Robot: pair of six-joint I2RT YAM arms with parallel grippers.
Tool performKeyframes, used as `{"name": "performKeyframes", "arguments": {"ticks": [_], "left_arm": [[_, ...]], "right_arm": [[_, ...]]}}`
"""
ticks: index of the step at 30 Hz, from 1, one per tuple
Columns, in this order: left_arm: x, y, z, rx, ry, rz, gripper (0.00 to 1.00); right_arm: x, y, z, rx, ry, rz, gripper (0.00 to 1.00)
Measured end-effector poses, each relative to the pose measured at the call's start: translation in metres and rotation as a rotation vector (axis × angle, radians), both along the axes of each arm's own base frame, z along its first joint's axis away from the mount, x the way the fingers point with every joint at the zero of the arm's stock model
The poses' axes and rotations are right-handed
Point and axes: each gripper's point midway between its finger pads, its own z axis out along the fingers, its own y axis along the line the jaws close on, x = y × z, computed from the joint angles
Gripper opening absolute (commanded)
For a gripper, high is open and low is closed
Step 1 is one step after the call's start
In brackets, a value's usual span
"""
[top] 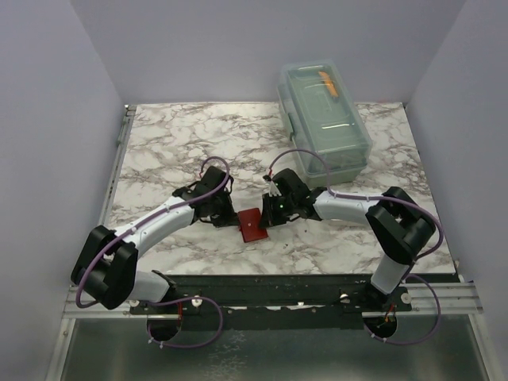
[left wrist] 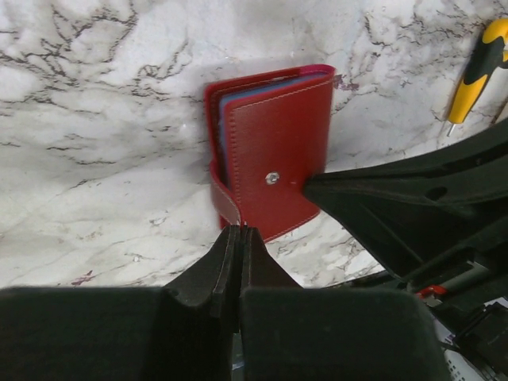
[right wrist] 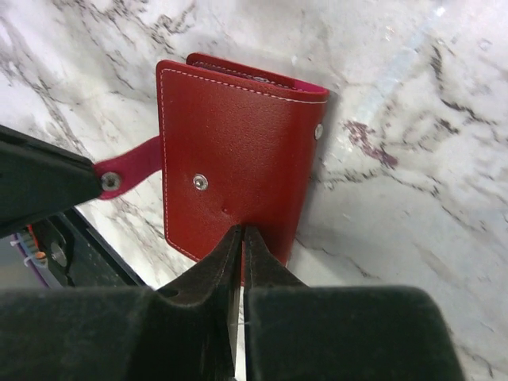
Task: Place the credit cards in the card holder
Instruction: Close the card holder at the center of the board.
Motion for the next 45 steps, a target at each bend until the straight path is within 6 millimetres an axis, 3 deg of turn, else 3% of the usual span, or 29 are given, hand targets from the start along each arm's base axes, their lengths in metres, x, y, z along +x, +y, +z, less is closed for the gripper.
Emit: {"name": "performKeyframes", "arguments": {"ticks": [5, 15, 45], "left_arm": [[0.002, -0.009, 0.0, -0.031, 0.01, -0.023, 0.0], [0.012, -0.022, -0.013, -0.028, 0.055, -0.061, 0.0], [0.015, -0.024, -0.021, 0.023, 0.103, -0.117, 0.0]], "right_arm": [[0.003, 0.011, -0.002, 0.046, 0.005, 0.01, 0.06], [0.003, 0.012, -0.002, 0.052, 0.007, 0.009, 0.06], [0.003, 0.013, -0.003, 0.059, 0.021, 0.016, 0.06]]}}
